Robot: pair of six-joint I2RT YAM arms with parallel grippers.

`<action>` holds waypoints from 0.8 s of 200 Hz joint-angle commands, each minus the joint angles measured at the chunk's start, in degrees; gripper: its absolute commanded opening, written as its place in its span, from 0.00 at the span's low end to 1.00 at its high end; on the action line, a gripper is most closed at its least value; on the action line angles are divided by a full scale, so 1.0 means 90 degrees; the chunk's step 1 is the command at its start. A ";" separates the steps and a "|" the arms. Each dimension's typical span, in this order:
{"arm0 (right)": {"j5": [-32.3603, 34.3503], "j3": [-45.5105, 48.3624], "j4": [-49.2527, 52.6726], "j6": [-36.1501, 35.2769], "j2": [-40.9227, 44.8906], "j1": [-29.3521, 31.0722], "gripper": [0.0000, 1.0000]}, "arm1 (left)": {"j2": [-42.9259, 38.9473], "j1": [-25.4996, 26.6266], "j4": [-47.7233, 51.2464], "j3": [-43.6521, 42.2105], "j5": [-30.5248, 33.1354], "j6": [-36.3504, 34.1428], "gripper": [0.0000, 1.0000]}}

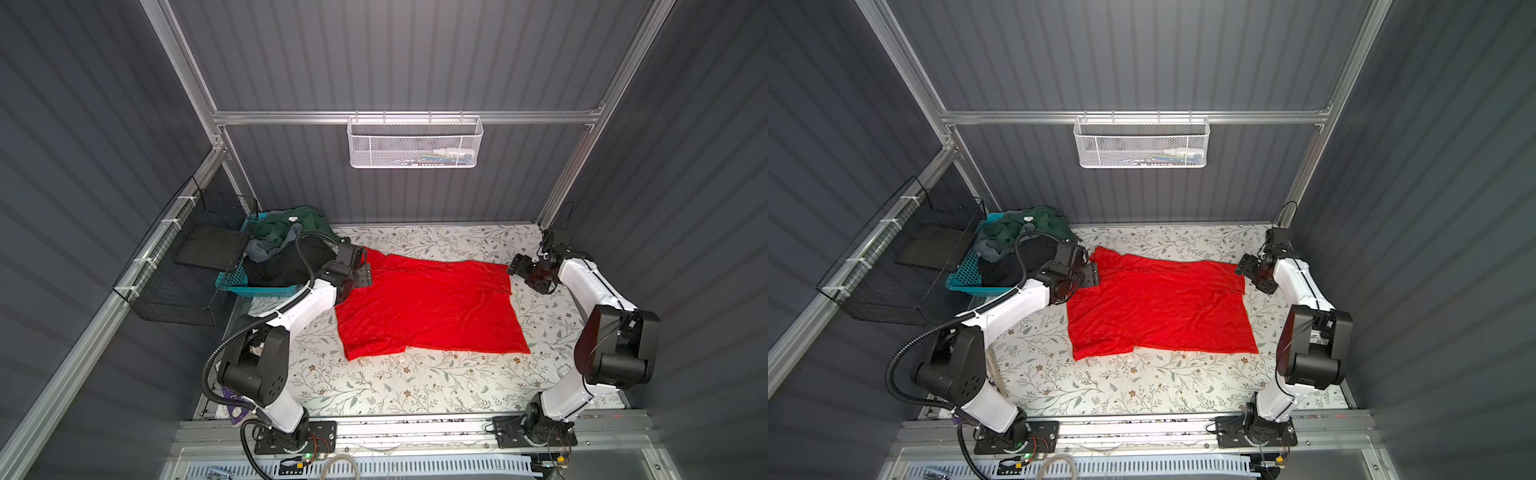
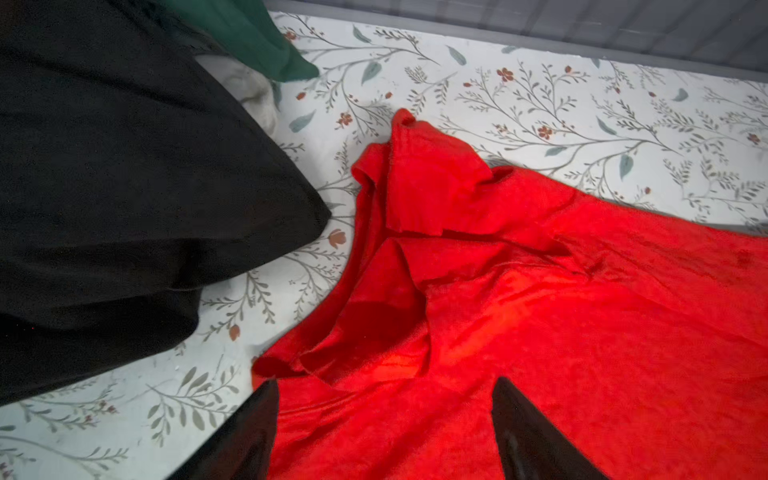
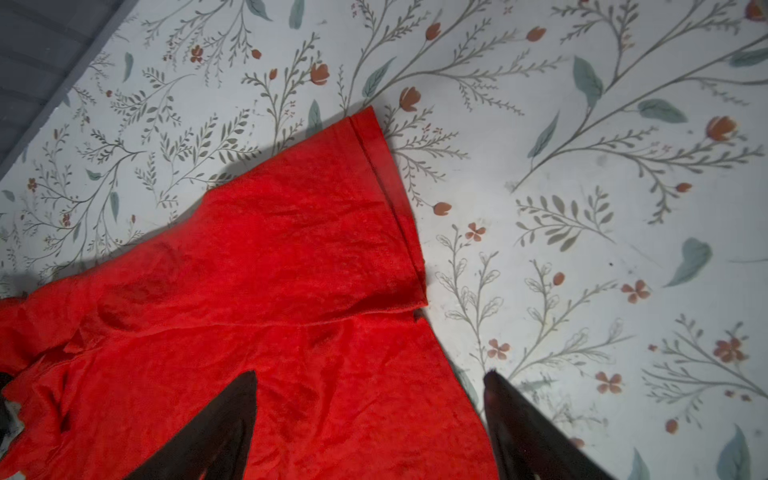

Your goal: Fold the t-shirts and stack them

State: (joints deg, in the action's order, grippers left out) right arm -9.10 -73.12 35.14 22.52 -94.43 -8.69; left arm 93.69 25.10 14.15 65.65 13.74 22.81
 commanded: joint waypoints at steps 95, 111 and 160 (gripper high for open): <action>-0.0127 0.1384 0.0147 0.0289 0.2222 0.0341 0.85 | 0.1862 -0.0002 -0.0261 0.0948 -0.1265 0.0405 0.60; -0.0120 0.1406 0.0249 0.0238 0.2199 0.0346 0.84 | 0.1904 0.0009 -0.0349 0.0958 -0.1384 0.0410 0.57; -0.0191 0.1494 0.0200 0.0232 0.2096 0.0341 0.83 | 0.1617 0.0003 -0.0406 0.0925 -0.1295 0.0446 0.56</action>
State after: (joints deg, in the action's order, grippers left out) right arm -10.74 -60.49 36.07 25.04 -74.94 -5.80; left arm 110.50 25.10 10.98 73.01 2.33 26.20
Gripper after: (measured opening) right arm 0.827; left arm 0.557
